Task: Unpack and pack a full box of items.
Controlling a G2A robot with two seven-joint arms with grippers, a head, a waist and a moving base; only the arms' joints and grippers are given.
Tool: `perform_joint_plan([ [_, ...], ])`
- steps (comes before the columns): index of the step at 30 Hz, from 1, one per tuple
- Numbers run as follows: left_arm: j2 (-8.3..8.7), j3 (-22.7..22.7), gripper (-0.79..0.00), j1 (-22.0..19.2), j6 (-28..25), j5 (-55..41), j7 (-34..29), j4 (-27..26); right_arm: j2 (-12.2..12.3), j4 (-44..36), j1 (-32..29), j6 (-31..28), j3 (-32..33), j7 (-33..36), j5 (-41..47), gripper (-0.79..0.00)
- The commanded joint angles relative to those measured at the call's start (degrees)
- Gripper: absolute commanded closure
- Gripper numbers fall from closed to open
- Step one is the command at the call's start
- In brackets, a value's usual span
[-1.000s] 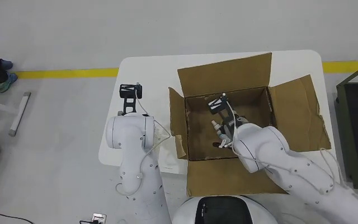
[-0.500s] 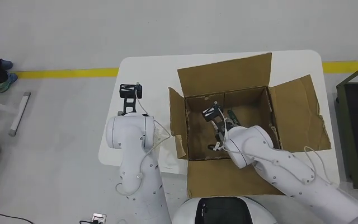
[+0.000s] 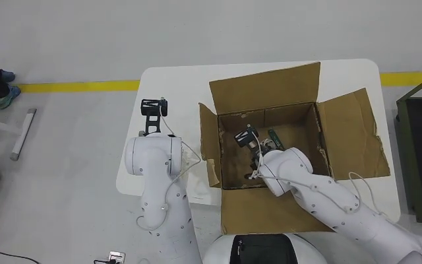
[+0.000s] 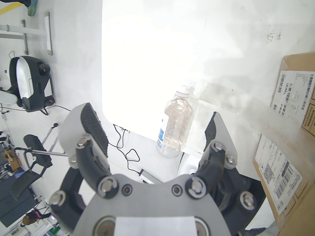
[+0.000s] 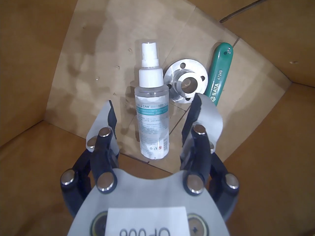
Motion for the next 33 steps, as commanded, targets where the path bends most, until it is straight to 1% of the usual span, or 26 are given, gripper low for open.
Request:
perform_joint_plan([
  [1,0.0,0.0,-0.785,0.0,0.0,0.0,0.0,0.0,-0.3,0.4,0.0,-0.2,-0.1,0.0,0.0,-0.563],
  [3,0.0,0.0,-0.785,0.0,0.0,0.0,0.0,0.0,-0.6,0.8,0.0,-0.3,-0.1,0.0,-0.1,-0.409],
  [4,0.0,0.0,-0.785,0.0,0.0,0.0,0.0,0.0,-0.7,0.9,0.0,-0.4,-0.1,0.0,-0.2,-0.391],
  [6,0.0,0.0,-0.785,0.0,0.0,0.0,0.0,0.0,-0.9,1.0,-0.1,-0.6,0.0,0.1,-0.5,-0.385],
  [8,0.0,0.0,-0.785,0.0,0.0,0.0,0.0,0.0,-1.1,1.0,-0.2,-0.8,0.0,0.3,-0.8,-0.36],
  [15,0.0,0.0,-0.785,0.0,0.0,0.0,0.0,0.0,-1.9,1.9,-0.7,-1.7,0.3,0.7,-1.4,-0.382],
  [21,0.0,0.0,-0.785,0.0,0.0,0.0,0.0,0.0,-2.5,2.7,-0.8,-2.1,0.8,1.3,-1.7,-0.385],
  [23,0.0,0.0,-0.785,0.0,0.0,0.0,0.0,0.0,-2.7,2.8,-0.9,-2.3,1.0,1.4,-1.7,-0.357],
  [25,0.0,0.0,-0.785,0.0,0.0,0.0,0.0,0.0,-2.9,3.1,-0.9,-2.4,1.1,1.7,-2.0,-0.296],
  [26,0.0,0.0,-0.785,0.0,0.0,0.0,0.0,0.0,-3.0,3.2,-0.9,-2.4,1.2,1.8,-2.1,-0.188],
  [27,0.0,0.0,-0.785,0.0,0.0,0.0,0.0,0.0,-3.1,3.2,-1.0,-2.4,1.3,1.8,-2.3,-0.046],
  [28,0.0,0.0,-0.785,0.0,0.0,0.0,0.0,0.0,-3.2,3.0,-1.0,-2.1,1.5,1.8,-2.4,0.0],
  [31,0.0,0.0,-0.785,0.0,0.0,0.0,0.0,0.0,-3.3,1.6,-1.4,-1.7,2.6,1.6,-2.8,0.0],
  [33,0.0,0.0,-0.785,0.0,0.0,0.0,0.0,0.0,-3.1,-1.1,-2.0,-1.1,4.6,1.5,-3.2,0.0],
])
